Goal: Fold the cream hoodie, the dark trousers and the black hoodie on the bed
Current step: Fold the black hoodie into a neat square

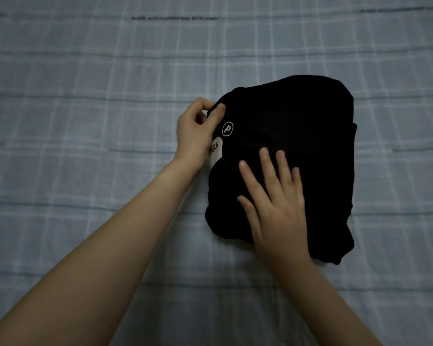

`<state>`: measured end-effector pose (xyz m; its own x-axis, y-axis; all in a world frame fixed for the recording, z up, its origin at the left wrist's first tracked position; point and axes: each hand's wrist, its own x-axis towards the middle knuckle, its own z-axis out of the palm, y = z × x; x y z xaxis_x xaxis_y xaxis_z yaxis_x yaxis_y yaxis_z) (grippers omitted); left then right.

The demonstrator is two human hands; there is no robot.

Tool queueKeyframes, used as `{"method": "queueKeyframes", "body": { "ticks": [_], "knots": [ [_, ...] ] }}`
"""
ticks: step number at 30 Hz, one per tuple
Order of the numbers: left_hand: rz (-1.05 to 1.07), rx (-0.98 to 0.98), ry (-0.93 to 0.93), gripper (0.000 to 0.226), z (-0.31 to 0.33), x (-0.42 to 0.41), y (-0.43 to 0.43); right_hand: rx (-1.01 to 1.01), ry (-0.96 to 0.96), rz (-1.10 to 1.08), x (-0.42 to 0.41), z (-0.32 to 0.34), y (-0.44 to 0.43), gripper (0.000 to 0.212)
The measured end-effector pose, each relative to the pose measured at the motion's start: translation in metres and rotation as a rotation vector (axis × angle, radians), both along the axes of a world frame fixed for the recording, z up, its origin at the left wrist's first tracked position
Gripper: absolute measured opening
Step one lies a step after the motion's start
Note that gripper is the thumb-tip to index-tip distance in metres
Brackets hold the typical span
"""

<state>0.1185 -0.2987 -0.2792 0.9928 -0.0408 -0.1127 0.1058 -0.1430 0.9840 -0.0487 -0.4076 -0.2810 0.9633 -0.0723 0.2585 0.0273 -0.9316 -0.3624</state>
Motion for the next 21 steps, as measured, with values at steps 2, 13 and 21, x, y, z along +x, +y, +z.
{"method": "queueKeyframes", "body": {
  "ticks": [2,13,21],
  "knots": [
    [0.024,-0.035,-0.022,0.019,0.006,0.010,-0.004,0.008,-0.023,0.026,-0.009,0.001,-0.002,0.048],
    [-0.163,0.418,-0.191,0.039,0.031,0.002,-0.003,0.325,-0.094,-0.034,-0.002,0.032,-0.004,0.050],
    [-0.319,1.074,-0.314,0.074,-0.010,-0.079,-0.046,0.009,0.238,-0.304,0.021,-0.037,-0.057,0.058]
  ]
}}
